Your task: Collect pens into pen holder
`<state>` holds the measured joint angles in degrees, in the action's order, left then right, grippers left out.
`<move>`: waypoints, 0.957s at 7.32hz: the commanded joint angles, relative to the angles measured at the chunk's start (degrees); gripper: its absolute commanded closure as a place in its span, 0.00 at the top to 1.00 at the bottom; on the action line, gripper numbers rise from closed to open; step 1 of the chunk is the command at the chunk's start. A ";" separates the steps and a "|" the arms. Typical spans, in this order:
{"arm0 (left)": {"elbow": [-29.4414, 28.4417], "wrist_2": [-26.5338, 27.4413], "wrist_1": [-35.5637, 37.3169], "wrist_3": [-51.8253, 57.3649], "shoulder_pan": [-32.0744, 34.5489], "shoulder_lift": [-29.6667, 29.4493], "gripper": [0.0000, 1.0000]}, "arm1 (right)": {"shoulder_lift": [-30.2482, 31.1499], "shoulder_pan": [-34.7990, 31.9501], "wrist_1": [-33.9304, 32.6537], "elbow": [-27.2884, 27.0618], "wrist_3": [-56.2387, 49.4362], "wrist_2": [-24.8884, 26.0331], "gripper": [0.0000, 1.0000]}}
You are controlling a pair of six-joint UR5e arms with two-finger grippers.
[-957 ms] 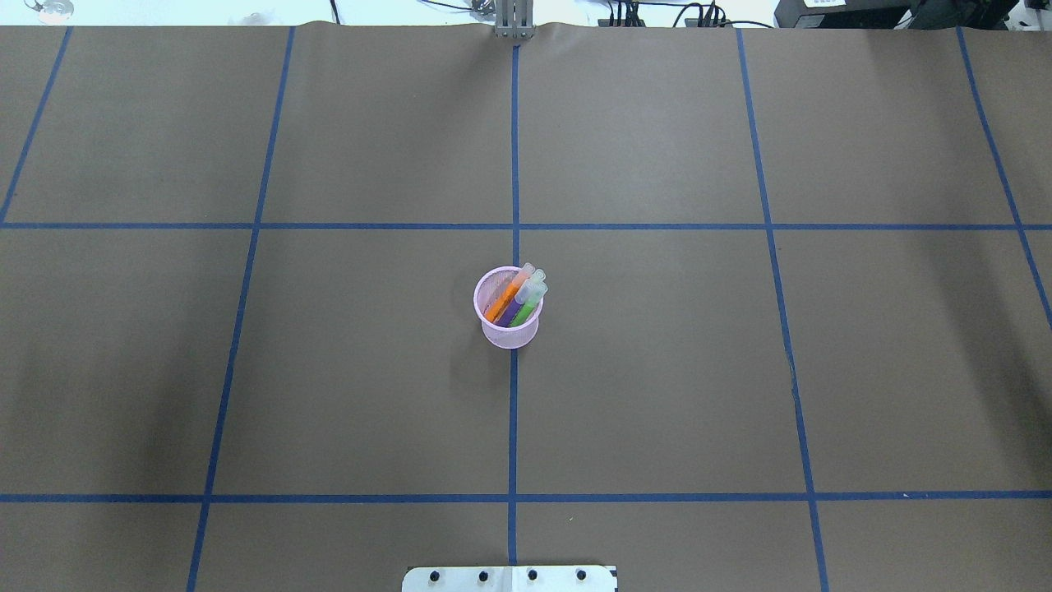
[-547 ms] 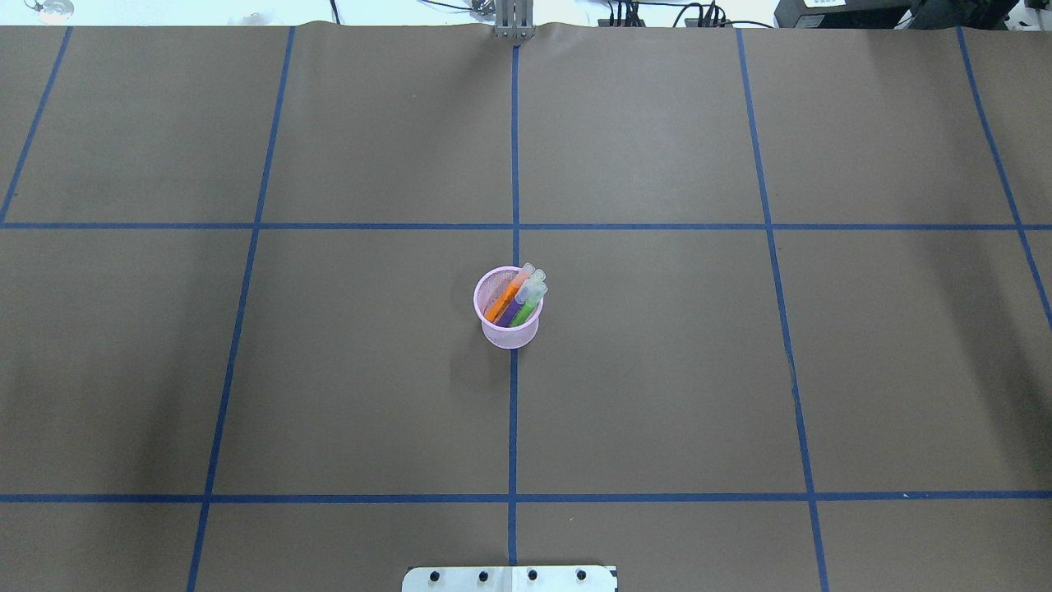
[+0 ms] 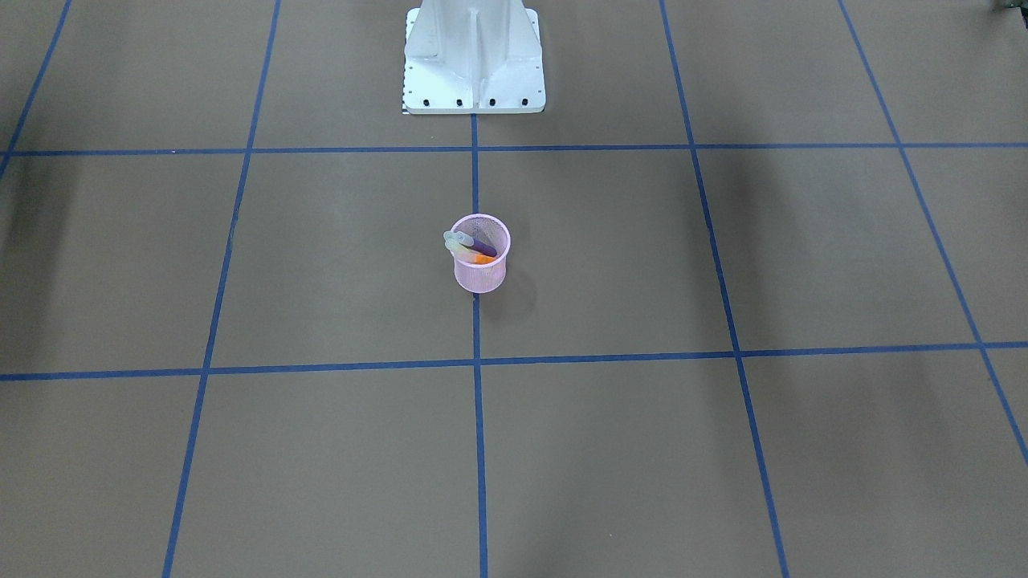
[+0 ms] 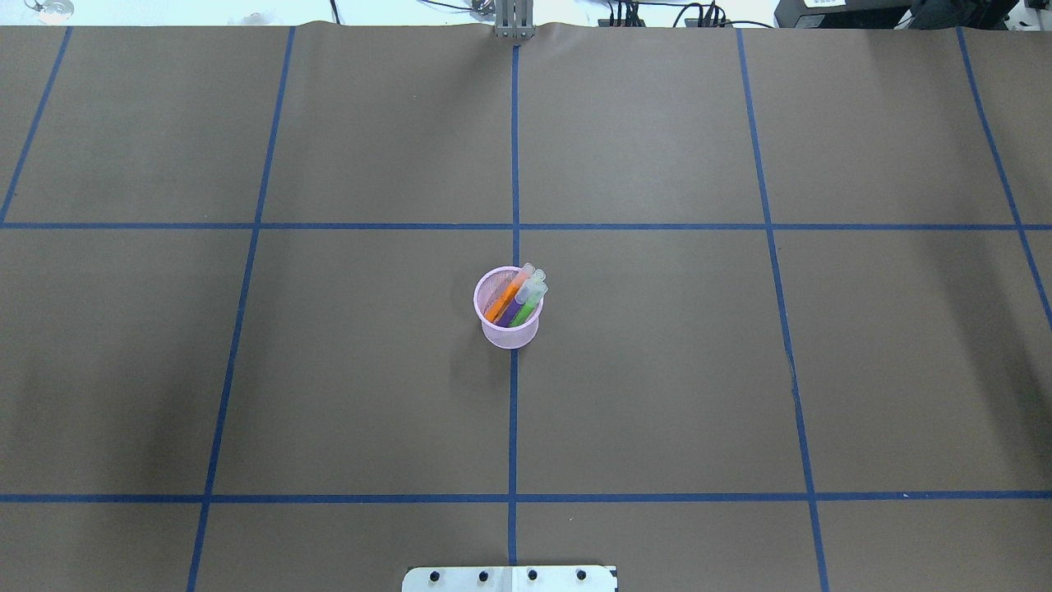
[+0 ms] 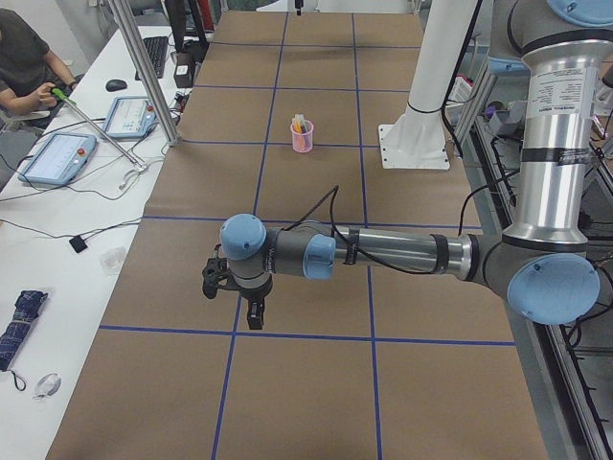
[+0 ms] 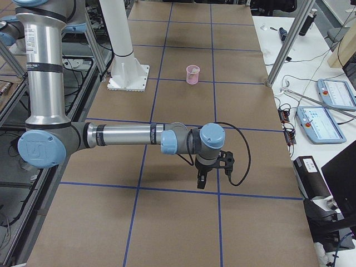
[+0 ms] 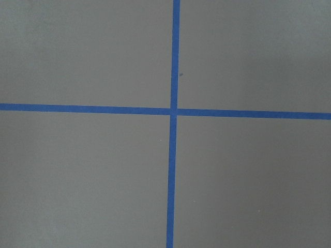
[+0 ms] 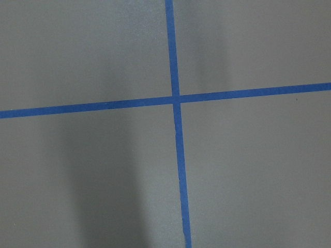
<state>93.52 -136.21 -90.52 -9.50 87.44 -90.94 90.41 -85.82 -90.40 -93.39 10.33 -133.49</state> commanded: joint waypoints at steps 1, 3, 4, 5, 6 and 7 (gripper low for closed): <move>0.08 0.42 0.52 -1.31 -0.08 -0.29 0.99 | -0.06 0.04 0.05 0.48 -0.05 0.15 1.00; 0.69 1.29 -0.09 -0.52 0.19 0.23 0.99 | -0.06 0.04 0.05 0.75 -0.05 0.07 1.00; 1.83 1.65 0.08 0.62 0.10 0.68 0.99 | -0.06 0.04 0.05 0.75 -0.05 0.07 1.00; 1.84 5.04 0.34 5.76 0.01 0.85 0.99 | -0.06 0.04 0.05 0.66 -0.05 0.07 1.00; 1.67 5.60 0.52 6.42 -0.07 0.94 0.99 | -0.06 -0.05 0.05 0.66 -0.05 0.07 1.00; 1.49 5.78 0.43 6.60 -0.08 1.03 0.99 | 0.02 0.04 -0.04 0.75 -0.14 -0.02 1.00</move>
<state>95.13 -131.25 -90.12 -4.02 87.42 -90.06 90.37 -85.80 -90.37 -92.70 10.26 -133.44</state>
